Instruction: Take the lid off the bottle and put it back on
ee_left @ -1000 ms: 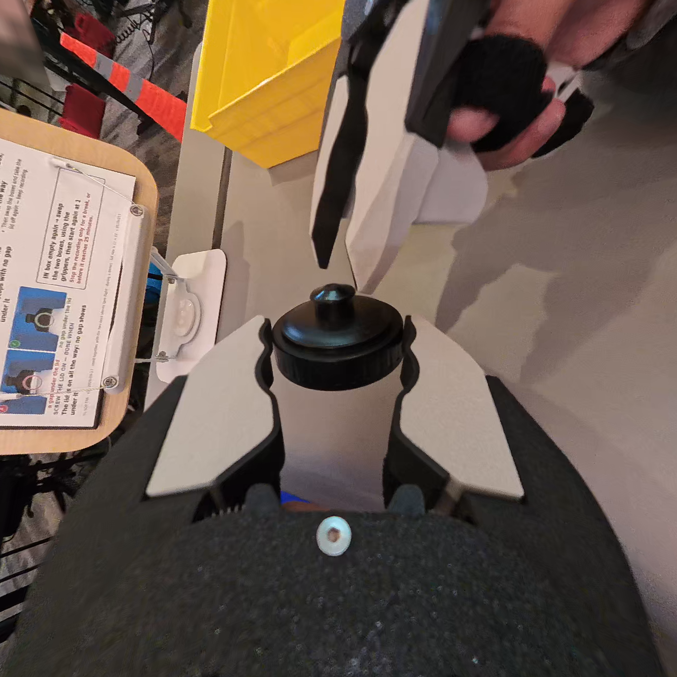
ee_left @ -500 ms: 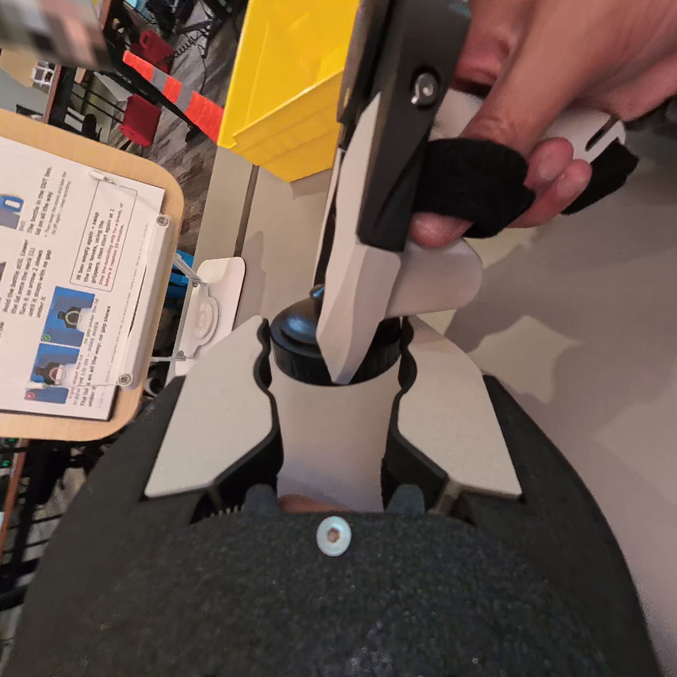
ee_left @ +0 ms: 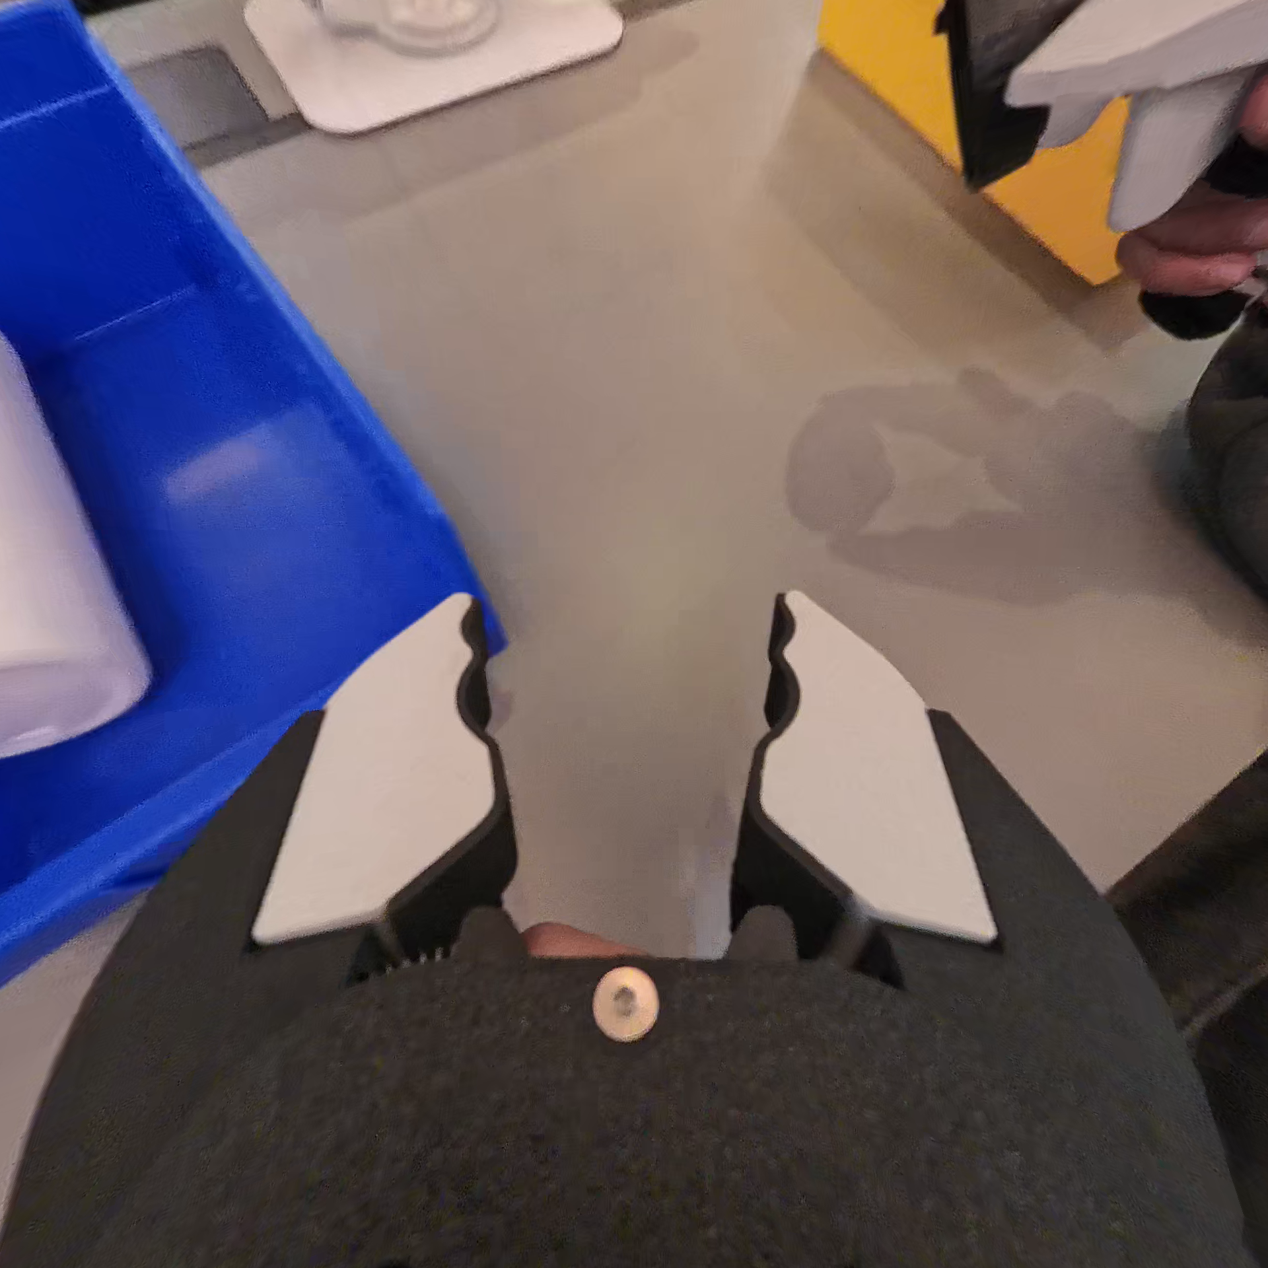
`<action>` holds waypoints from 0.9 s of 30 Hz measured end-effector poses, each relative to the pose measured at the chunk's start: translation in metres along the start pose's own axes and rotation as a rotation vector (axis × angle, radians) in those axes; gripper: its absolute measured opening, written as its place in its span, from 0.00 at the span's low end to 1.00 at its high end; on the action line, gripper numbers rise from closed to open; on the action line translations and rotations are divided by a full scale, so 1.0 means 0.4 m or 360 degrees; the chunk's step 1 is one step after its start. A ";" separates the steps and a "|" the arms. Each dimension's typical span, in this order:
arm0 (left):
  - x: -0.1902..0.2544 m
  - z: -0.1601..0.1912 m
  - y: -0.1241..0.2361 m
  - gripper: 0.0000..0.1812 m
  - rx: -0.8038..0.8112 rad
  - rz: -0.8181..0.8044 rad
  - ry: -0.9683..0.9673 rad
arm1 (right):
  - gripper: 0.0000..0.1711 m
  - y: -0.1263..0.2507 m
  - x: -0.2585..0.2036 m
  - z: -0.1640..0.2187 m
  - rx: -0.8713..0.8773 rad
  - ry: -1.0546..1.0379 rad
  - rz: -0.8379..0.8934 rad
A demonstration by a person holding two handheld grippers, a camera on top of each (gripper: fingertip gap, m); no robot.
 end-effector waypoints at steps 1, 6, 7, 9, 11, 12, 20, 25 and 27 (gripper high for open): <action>-0.038 -0.023 0.006 0.47 -0.0062 -0.0056 -0.0022 | 0.42 -0.006 0.001 0.007 -0.0024 0.0015 0.0011; -0.276 -0.180 -0.086 0.49 -0.0436 -0.0406 -0.0074 | 0.42 -0.027 -0.005 0.046 -0.0110 0.0052 0.0017; -0.329 -0.209 -0.130 0.47 -0.0491 -0.0507 -0.0055 | 0.42 -0.028 -0.006 0.053 -0.0115 0.0026 0.0002; -0.424 -0.250 -0.225 0.46 -0.0627 -0.0637 0.0019 | 0.42 -0.025 -0.005 0.059 -0.0107 0.0000 -0.0005; -0.492 -0.262 -0.315 0.47 -0.0807 -0.0673 0.0086 | 0.42 -0.020 -0.006 0.060 -0.0113 0.0001 0.0001; -0.516 -0.261 -0.355 0.47 -0.0890 -0.0666 0.0126 | 0.42 -0.016 -0.007 0.059 -0.0108 0.0005 0.0007; -0.565 -0.229 -0.530 0.44 -0.1226 -0.0467 0.0334 | 0.42 -0.004 -0.008 0.076 -0.0120 -0.0022 0.0018; -0.548 -0.307 -0.455 0.44 -0.0906 -0.0311 0.0357 | 0.42 0.013 -0.008 0.064 -0.0086 -0.0008 0.0037; -0.528 -0.370 -0.366 0.43 -0.0597 -0.0326 0.0306 | 0.42 0.024 -0.002 0.054 -0.0058 -0.0009 0.0050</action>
Point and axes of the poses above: each gripper's, where its closed fingertips meet, y back along the fingers, z out of its underside, x = y × z across the jaws, the point moved 9 cm from there along y, back along the fingers, and after that the axes turned 13 degrees about -z, right-handed, at the moved point
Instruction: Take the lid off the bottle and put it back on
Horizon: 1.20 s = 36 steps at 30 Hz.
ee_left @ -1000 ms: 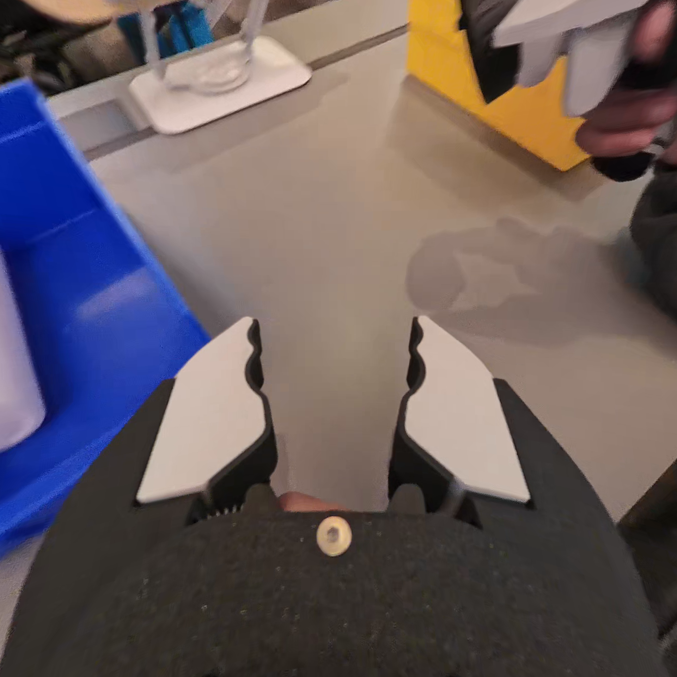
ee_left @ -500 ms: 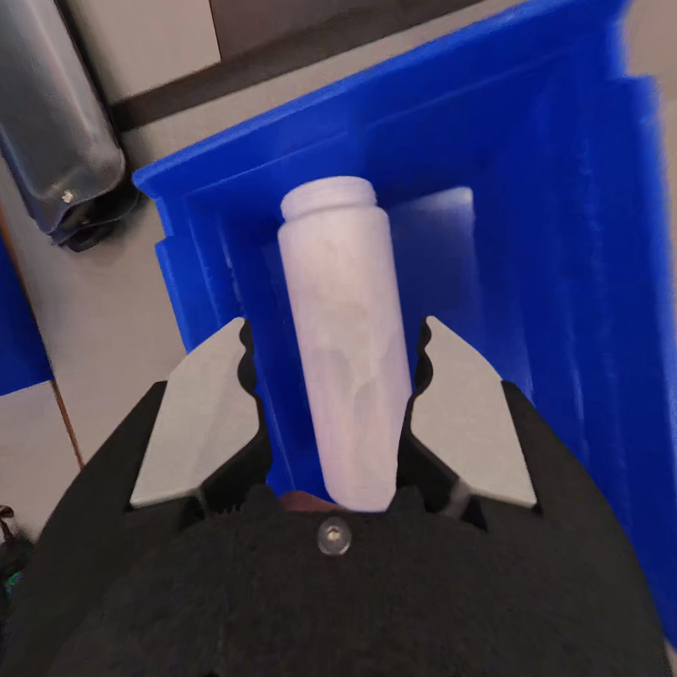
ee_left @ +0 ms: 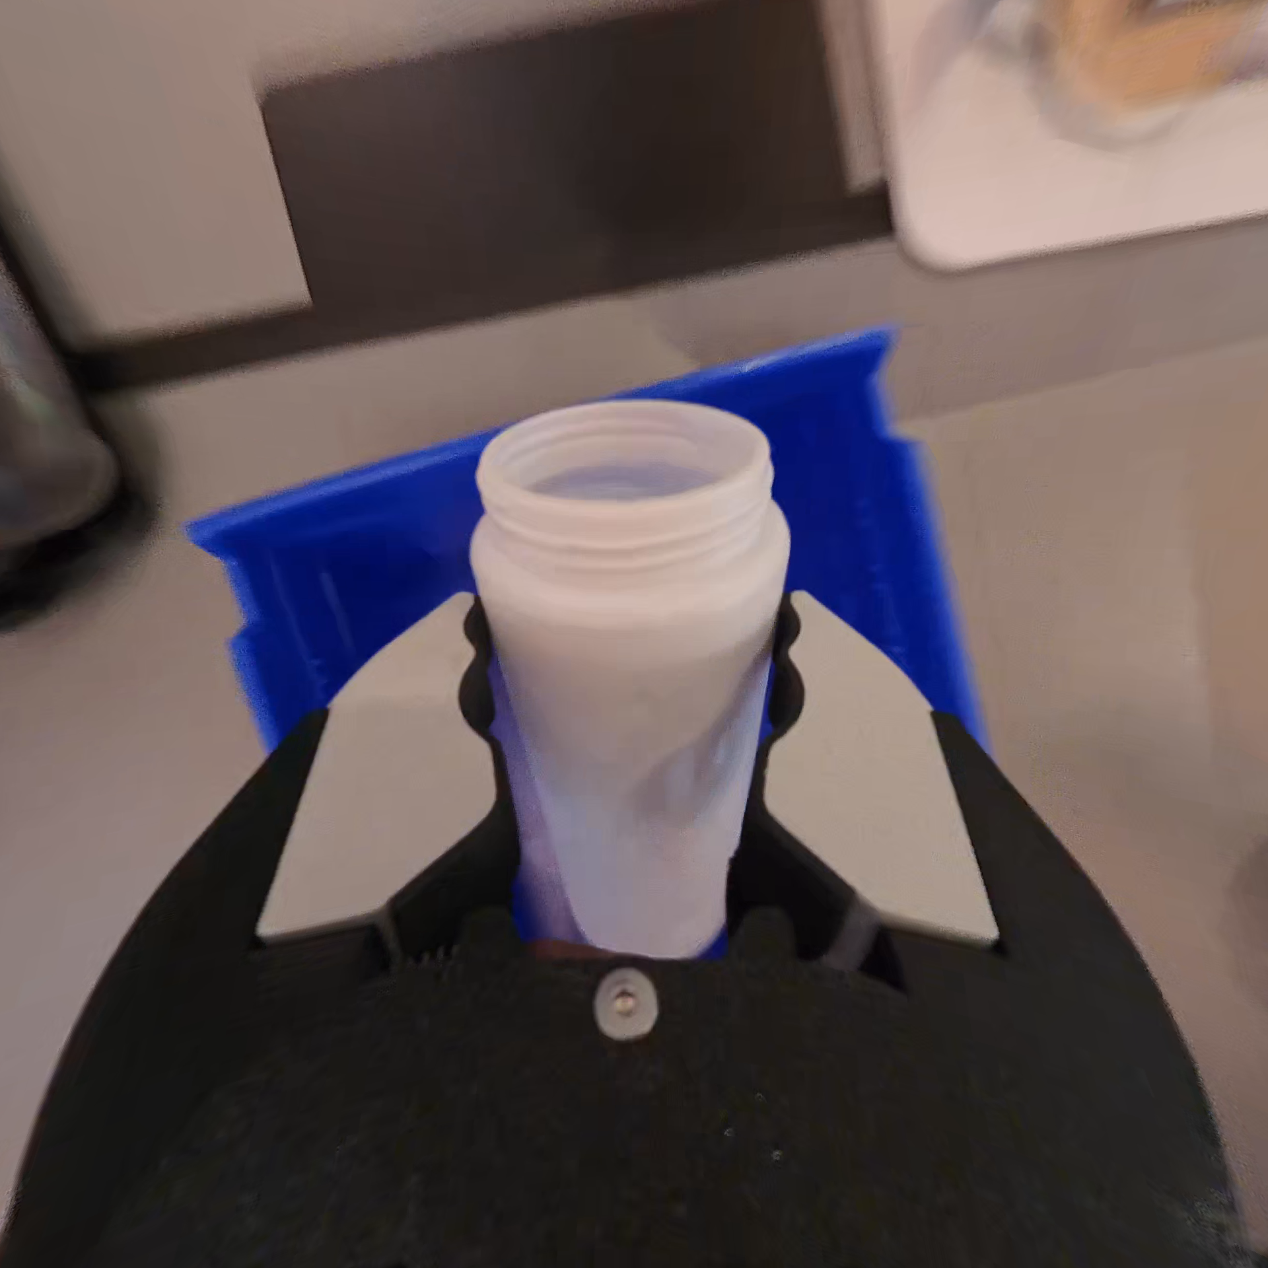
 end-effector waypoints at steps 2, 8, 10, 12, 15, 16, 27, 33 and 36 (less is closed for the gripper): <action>0.025 -0.015 0.131 0.43 0.0390 0.0042 -0.0064 | 0.42 0.014 0.007 -0.014 0.0042 -0.0012 0.0007; 0.203 -0.003 0.435 0.43 0.1286 0.0322 -0.0125 | 0.42 0.085 0.004 -0.094 0.0170 0.0081 0.0066; 0.294 0.006 0.455 0.43 0.1374 0.0407 -0.0140 | 0.42 0.119 0.000 -0.125 0.0204 0.0121 0.0095; 0.387 0.015 0.437 0.43 0.1389 0.0437 -0.0220 | 0.42 0.155 -0.003 -0.148 0.0236 0.0159 0.0143; 0.505 0.014 0.351 0.43 0.1368 0.0458 -0.0347 | 0.42 0.202 0.000 -0.169 0.0260 0.0191 0.0204; 0.537 0.008 0.314 0.43 0.1352 0.0497 -0.0375 | 0.42 0.216 0.002 -0.172 0.0267 0.0190 0.0219; 0.626 0.071 0.121 0.42 0.1127 0.0549 -0.0359 | 0.42 0.272 0.043 -0.162 0.0246 0.0117 0.0293; 0.611 0.088 0.120 0.42 0.1155 0.0537 -0.0369 | 0.42 0.228 0.050 -0.153 0.0099 0.0065 0.0219; 0.619 0.101 0.119 0.42 0.1189 0.0506 -0.0305 | 0.42 0.220 0.048 -0.198 -0.0027 0.0132 0.0199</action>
Point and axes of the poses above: each gripper's, where its closed fingertips meet, y back along the fingers, z out of its underside, x = y × z across the jaws, the point moved 9 cm from there along y, back along the fingers, and after that the axes turned 13 degrees about -z, right-handed, at the moved point
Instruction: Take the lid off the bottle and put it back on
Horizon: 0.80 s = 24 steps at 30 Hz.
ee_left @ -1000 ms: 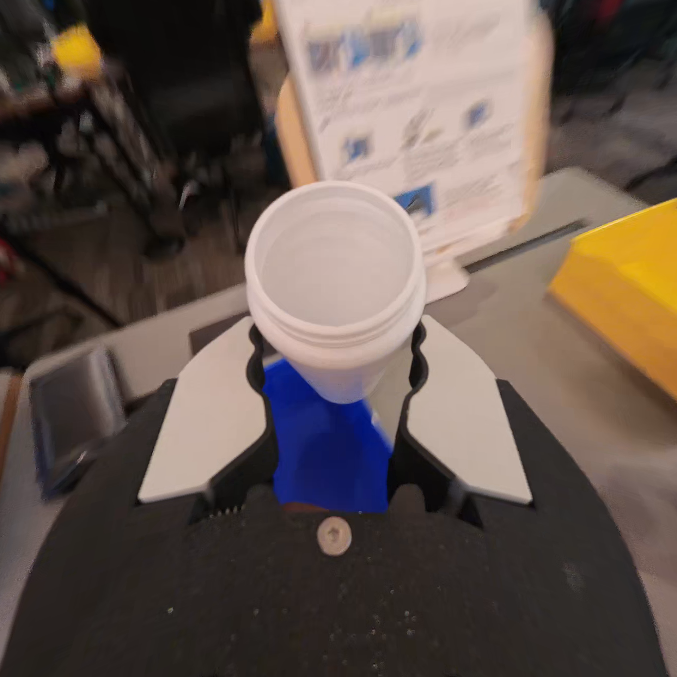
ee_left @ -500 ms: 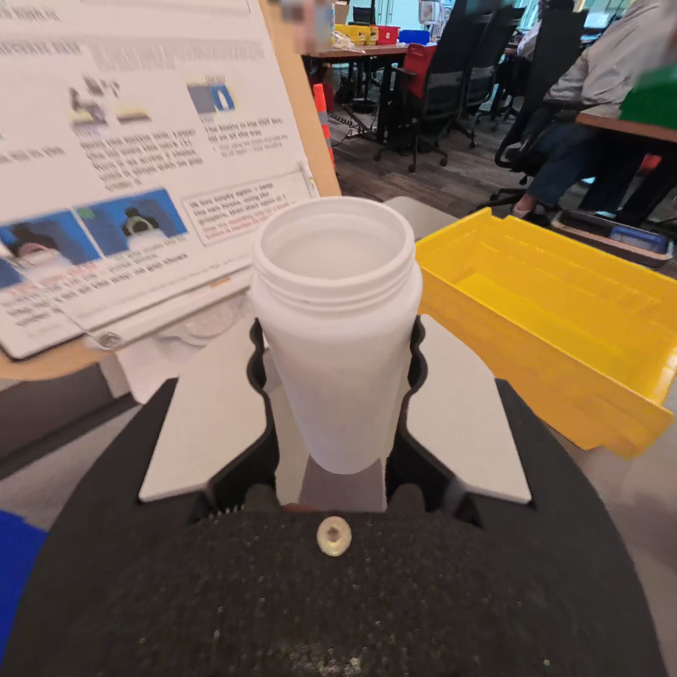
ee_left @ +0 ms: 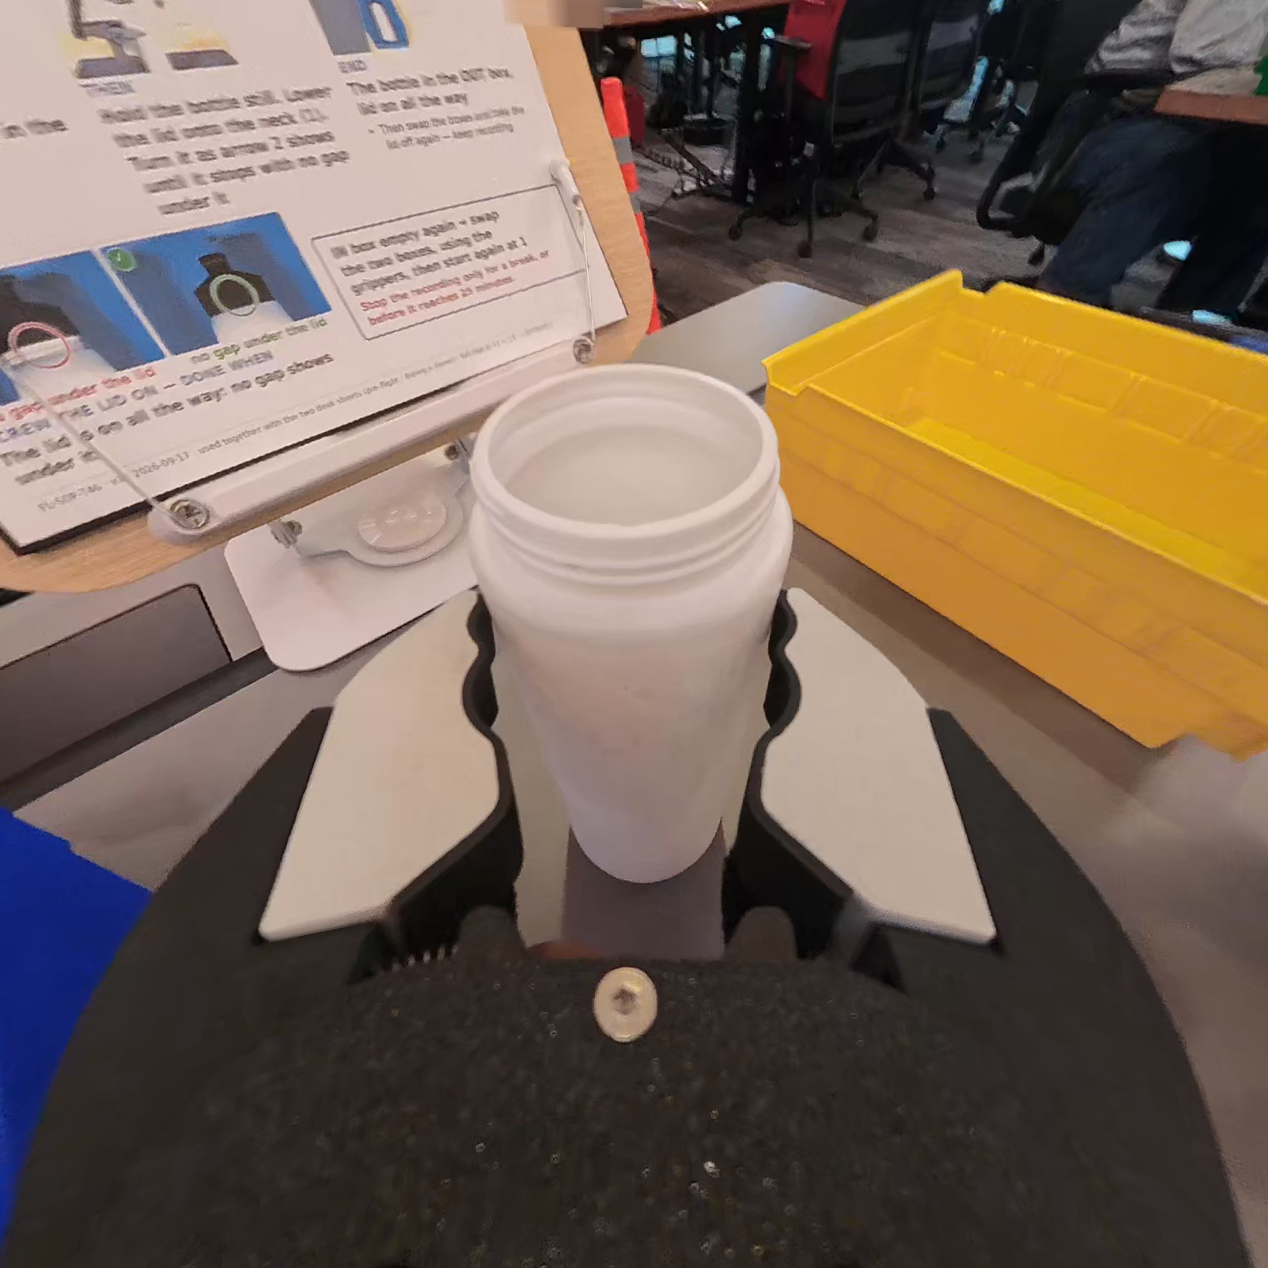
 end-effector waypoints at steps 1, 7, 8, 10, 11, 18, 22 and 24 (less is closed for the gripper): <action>0.004 0.002 0.007 0.42 0.0006 -0.0018 0.0013 | 0.42 0.000 0.002 -0.029 -0.0038 0.0035 -0.0031; 0.046 0.013 0.031 0.42 0.0109 0.0105 -0.0065 | 0.42 -0.088 0.025 -0.267 -0.0627 0.0506 -0.0368; 0.047 0.014 0.032 0.42 0.0106 0.0146 -0.0063 | 0.42 -0.121 0.020 -0.300 -0.0753 0.0611 -0.0488; 0.046 0.021 0.036 0.42 0.0131 0.0246 -0.0028 | 0.42 -0.197 0.013 -0.343 -0.1056 0.0774 -0.0624; 0.043 0.022 0.038 0.42 0.0136 0.0253 -0.0025 | 0.42 -0.233 0.010 -0.350 -0.1241 0.0867 -0.0669; 0.049 0.024 0.038 0.42 0.0155 0.0333 -0.0061 | 0.42 -0.373 -0.001 -0.335 -0.1858 0.1164 -0.0993; 0.049 0.024 0.036 0.42 0.0157 0.0349 -0.0060 | 0.42 -0.394 0.017 -0.325 -0.1917 0.1261 -0.1056; 0.050 0.024 0.036 0.42 0.0159 0.0353 -0.0058 | 0.42 -0.401 0.021 -0.317 -0.1929 0.1252 -0.1110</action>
Point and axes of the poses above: each gripper's, where its closed fingertips meet, y back along the fingers, z out of its underside, x = y × z across the jaws, the point moved 9 cm from there along y, back along the fingers, and after that the axes turned 13 degrees about -z, right-handed, at the moved point
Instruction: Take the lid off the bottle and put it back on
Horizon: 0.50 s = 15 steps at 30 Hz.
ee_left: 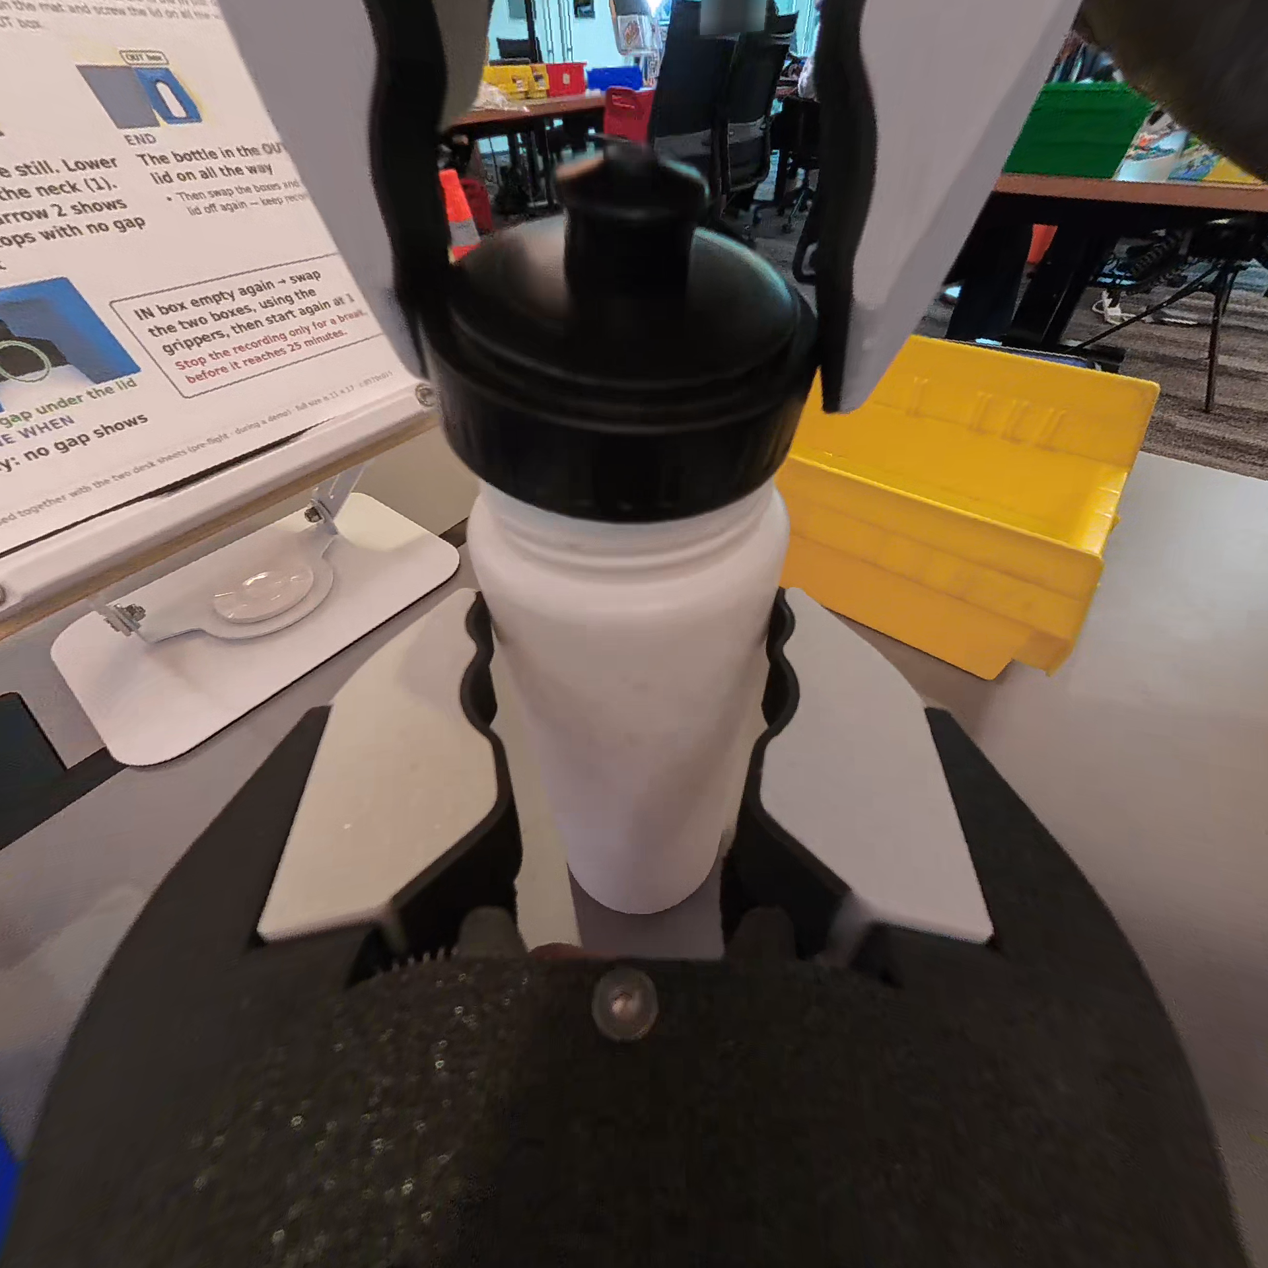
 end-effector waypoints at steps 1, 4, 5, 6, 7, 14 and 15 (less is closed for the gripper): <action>0.001 0.000 0.000 0.42 0.0002 0.0006 -0.0001 | 0.42 -0.006 0.001 0.003 -0.0035 0.0010 -0.0005; 0.000 0.000 0.000 0.42 -0.0001 0.0019 0.0001 | 0.42 -0.014 0.003 0.004 -0.0052 0.0053 -0.0017; -0.001 0.000 0.000 0.42 -0.0003 0.0020 0.0001 | 0.42 -0.016 0.006 0.004 -0.0044 0.0070 -0.0016; -0.001 0.000 0.000 0.42 -0.0002 0.0021 0.0001 | 0.42 -0.020 0.007 0.004 -0.0040 0.0085 -0.0024; -0.001 0.000 0.000 0.42 -0.0002 0.0021 0.0000 | 0.42 -0.026 0.008 0.003 -0.0044 0.0089 -0.0039; -0.005 0.001 0.000 0.42 0.0000 0.0018 0.0021 | 0.42 -0.032 0.018 0.005 0.0007 -0.0045 -0.0067; -0.005 0.002 0.000 0.42 0.0002 0.0017 0.0022 | 0.42 -0.033 0.018 0.007 0.0040 -0.0094 -0.0067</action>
Point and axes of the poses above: each gripper's, where its closed fingertips meet, y back along the fingers, z out of its underside, x = y × z across the jaws, the point moved 9 cm from there along y, back along the fingers, and after that the axes turned 13 degrees about -z, right-handed, at the moved point
